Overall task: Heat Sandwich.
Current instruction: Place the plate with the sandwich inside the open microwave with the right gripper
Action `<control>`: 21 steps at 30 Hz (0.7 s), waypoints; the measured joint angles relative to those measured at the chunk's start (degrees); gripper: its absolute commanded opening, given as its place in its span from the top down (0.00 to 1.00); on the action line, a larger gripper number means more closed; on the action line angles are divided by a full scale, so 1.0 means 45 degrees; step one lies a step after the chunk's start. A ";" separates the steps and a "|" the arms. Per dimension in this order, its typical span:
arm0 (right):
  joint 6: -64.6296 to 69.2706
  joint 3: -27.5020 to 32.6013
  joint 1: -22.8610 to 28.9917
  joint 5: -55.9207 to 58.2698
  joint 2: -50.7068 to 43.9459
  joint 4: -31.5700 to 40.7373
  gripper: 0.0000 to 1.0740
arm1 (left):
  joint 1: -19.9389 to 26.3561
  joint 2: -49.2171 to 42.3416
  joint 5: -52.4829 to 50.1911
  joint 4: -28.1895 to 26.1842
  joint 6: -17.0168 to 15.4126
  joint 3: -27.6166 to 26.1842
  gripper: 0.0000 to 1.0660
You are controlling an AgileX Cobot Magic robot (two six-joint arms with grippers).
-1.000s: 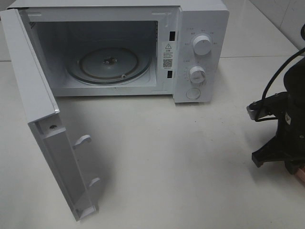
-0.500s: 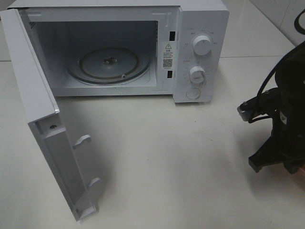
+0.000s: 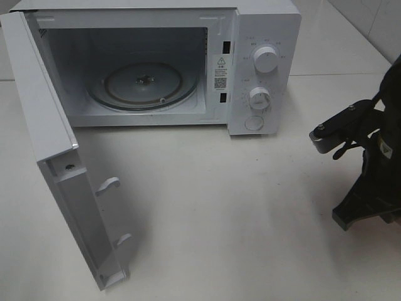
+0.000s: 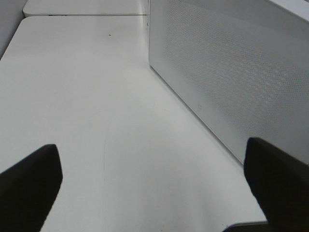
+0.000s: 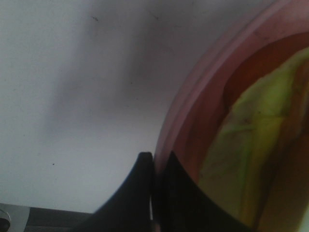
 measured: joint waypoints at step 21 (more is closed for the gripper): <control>-0.1859 0.0013 0.2687 0.0942 -0.2037 0.0089 1.00 | 0.0000 0.0000 0.0000 0.0000 0.0000 0.0000 0.09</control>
